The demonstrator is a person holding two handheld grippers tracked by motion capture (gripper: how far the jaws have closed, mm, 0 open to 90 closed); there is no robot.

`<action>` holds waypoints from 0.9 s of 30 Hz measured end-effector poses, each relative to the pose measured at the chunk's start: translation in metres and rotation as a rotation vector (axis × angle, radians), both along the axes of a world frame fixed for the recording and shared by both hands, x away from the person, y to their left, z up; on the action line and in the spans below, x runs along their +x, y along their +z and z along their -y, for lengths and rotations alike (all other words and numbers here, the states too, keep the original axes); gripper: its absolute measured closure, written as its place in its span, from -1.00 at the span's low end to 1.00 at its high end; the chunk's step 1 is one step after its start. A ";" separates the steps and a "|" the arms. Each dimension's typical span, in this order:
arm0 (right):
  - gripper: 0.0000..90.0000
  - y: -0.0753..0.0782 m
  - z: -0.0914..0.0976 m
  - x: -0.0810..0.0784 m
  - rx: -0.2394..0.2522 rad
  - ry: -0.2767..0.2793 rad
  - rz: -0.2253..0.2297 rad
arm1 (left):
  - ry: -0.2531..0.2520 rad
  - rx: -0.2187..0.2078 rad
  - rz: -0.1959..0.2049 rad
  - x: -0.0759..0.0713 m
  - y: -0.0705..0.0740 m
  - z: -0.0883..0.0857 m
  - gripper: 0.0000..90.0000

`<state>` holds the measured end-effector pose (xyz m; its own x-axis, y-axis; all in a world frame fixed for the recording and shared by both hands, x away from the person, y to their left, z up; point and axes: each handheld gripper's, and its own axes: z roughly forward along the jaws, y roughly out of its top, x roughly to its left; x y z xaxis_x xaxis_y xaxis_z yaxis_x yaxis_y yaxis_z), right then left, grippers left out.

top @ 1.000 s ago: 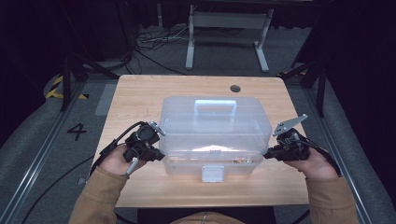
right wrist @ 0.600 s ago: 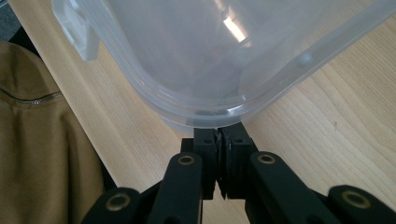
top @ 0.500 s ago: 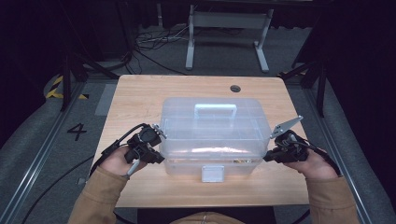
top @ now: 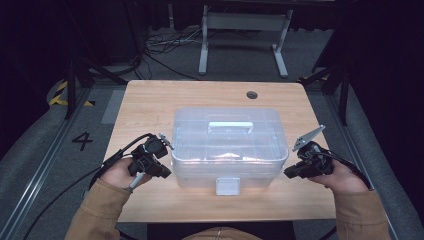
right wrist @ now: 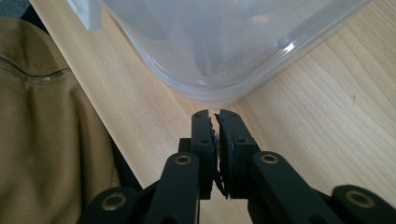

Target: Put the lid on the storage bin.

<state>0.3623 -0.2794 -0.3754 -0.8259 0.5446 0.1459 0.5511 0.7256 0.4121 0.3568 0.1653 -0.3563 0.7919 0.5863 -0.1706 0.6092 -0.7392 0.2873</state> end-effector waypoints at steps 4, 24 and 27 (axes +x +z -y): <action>0.85 0.001 0.000 0.000 0.005 0.002 0.001 | 0.001 -0.006 0.003 0.001 0.000 -0.001 0.86; 0.36 0.024 0.023 0.010 0.165 -0.081 0.102 | 0.164 -0.160 0.183 -0.006 0.017 -0.033 0.61; 0.25 0.031 0.028 0.013 0.219 -0.123 0.158 | 0.218 -0.199 0.249 -0.010 0.021 -0.043 0.61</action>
<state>0.3749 -0.3079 -0.3446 -0.7774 0.6119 0.1457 0.5461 0.5416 0.6391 0.3466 0.2079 -0.3353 0.6836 0.7205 -0.1164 0.6395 -0.5145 0.5713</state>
